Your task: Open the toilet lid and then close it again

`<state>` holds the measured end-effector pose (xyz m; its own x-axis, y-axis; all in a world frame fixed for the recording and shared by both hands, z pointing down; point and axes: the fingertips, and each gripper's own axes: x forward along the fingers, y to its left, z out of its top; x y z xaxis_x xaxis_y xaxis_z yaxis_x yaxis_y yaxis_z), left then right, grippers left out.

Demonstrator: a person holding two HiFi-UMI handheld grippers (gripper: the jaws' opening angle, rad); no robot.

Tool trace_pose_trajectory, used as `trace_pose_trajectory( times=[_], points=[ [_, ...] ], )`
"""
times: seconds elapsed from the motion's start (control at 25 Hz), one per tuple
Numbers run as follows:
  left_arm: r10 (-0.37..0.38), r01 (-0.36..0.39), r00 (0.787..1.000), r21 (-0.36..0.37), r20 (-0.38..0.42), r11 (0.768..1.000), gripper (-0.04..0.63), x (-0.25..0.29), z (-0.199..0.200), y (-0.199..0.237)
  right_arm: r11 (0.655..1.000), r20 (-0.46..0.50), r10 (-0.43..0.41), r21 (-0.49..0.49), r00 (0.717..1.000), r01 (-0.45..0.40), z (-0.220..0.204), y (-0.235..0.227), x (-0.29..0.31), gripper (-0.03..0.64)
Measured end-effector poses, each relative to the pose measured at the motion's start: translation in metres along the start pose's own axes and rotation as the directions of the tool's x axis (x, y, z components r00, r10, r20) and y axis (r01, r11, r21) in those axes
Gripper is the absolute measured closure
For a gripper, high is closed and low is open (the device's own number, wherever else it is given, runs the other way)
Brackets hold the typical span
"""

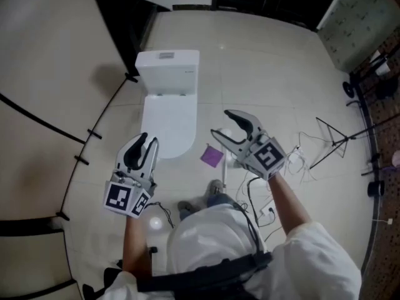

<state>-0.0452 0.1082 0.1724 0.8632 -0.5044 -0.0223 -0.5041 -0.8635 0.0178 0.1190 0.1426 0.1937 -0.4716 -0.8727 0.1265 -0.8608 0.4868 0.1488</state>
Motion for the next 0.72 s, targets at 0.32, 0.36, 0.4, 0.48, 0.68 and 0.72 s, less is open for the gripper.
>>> trace_pose_trajectory(
  times=[0.32, 0.36, 0.4, 0.48, 0.68, 0.72],
  points=[
    [-0.012, 0.011, 0.998, -0.023, -0.06, 1.0, 0.489, -0.016, -0.034, -0.002, 0.994, -0.044, -0.107, 0.023, 0.993, 0.108, -0.029, -0.025, -0.037, 0.365],
    [-0.017, 0.015, 0.998, -0.034, -0.062, 0.999, 0.489, -0.018, -0.038, -0.002, 0.992, -0.054, -0.12, 0.032, 0.991, 0.122, -0.033, -0.023, -0.042, 0.367],
    [-0.023, 0.02, 0.998, -0.045, -0.063, 0.999, 0.489, -0.019, -0.042, -0.003, 0.99, -0.065, -0.132, 0.041, 0.989, 0.135, -0.038, -0.021, -0.047, 0.367],
    [-0.038, 0.034, 0.997, -0.062, -0.069, 0.998, 0.489, -0.021, -0.05, -0.004, 0.987, -0.091, -0.147, 0.057, 0.985, 0.153, -0.047, -0.014, -0.053, 0.367],
    [-0.066, 0.059, 0.993, -0.075, -0.096, 0.995, 0.489, -0.028, -0.065, -0.006, 0.988, -0.135, -0.128, 0.07, 0.982, 0.139, -0.052, 0.01, -0.052, 0.367],
    [-0.062, 0.055, 0.993, -0.073, -0.099, 0.996, 0.489, -0.028, -0.066, -0.006, 0.99, -0.137, -0.117, 0.064, 0.984, 0.127, -0.049, 0.012, -0.049, 0.367]
  ],
)
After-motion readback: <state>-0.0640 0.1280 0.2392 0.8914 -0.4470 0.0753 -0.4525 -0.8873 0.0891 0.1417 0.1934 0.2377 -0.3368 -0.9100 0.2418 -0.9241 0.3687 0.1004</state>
